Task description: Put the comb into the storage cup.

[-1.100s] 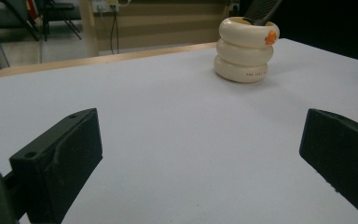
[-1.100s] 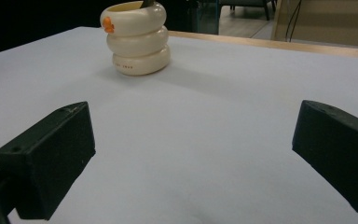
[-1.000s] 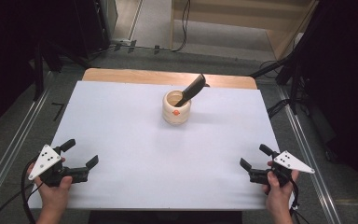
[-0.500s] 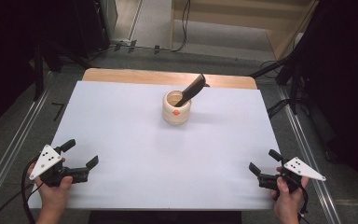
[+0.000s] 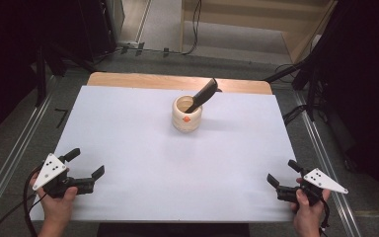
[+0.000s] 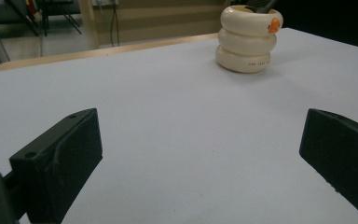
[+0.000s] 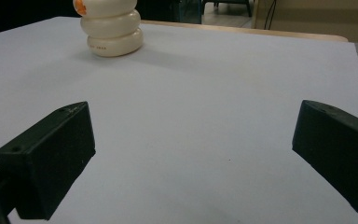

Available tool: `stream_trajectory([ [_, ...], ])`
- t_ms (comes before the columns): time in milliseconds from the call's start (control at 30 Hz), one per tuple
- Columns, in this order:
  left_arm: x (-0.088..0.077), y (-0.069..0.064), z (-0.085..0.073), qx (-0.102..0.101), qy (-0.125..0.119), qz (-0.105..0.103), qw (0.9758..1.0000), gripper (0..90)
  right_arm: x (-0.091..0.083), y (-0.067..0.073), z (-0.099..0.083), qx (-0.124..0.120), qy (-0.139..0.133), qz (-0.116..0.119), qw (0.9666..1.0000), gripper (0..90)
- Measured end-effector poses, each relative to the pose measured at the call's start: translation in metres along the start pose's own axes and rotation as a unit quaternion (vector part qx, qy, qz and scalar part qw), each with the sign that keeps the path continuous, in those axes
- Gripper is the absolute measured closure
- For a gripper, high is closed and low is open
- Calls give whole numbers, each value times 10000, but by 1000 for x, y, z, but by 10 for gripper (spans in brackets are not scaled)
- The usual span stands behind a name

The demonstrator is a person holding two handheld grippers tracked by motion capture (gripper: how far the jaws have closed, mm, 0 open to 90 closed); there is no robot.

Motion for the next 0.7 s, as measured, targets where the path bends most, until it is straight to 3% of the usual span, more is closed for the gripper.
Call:
stream_trajectory([
  [167, 0, 1, -2, -37, 18, -4, 10000, 0, 0, -2, -1, -39, -15, -85, 10000, 0],
  [567, 0, 6, -7, -245, 4, -52, 9997, 0, 2, -3, -3, -56, -17, -38, 10000, 0],
  [700, 2, 5, -7, -220, 28, -59, 9997, 0, 3, -3, -3, -46, -27, -45, 10000, 0],
])
Point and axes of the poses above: each handheld gripper's, and its own axes: x roughly forward along the jaws, z roughly out of its top, y roughly to its left, the point moved 4 cm from there along x, roughly forward along the jaws, and after that the axes turned 14 degrees about x, right-handed, at the moved point
